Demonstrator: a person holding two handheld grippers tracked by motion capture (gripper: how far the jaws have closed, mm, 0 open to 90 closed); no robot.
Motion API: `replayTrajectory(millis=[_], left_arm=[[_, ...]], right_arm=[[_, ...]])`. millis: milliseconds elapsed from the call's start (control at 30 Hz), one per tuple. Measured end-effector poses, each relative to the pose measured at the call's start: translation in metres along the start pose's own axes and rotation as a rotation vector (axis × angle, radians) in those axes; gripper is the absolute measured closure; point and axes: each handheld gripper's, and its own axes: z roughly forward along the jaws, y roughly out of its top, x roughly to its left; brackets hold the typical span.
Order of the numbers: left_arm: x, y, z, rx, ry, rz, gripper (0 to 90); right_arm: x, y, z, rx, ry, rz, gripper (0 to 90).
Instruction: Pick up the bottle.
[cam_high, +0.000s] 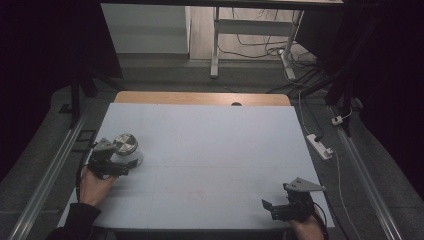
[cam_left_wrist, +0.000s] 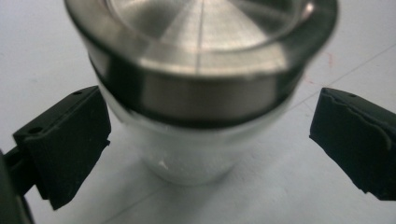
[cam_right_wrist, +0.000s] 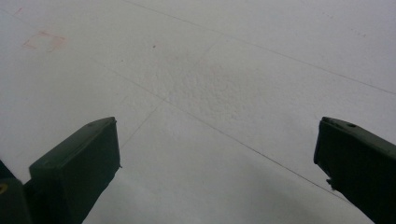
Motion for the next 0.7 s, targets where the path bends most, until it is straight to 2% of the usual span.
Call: replayTrajectory(millis=[267, 400, 467, 500, 700], left_arm=[[0.001, 0.010, 0.005, -0.016, 0.007, 0.004, 2.4], [-0.001, 0.013, 0.007, -0.007, 0.042, 0.030, 6.7], [-0.002, 0.014, 0.006, -0.009, 0.067, 0.030, 11.7], [-0.001, 0.013, 0.006, -0.011, 0.064, 0.021, 14.9], [0.000, 0.014, 0.006, -0.006, 0.061, 0.018, 15.3]], right_arm=[[0.000, 0.000, 0.000, 0.002, 0.000, -0.004, 0.3], [0.001, 0.000, 0.001, 0.004, 0.000, -0.005, 0.3], [0.001, 0.000, 0.001, 0.004, -0.001, -0.007, 0.3], [0.001, 0.000, 0.001, 0.004, -0.001, -0.007, 0.3], [0.001, 0.000, 0.001, 0.006, -0.002, -0.008, 0.3]])
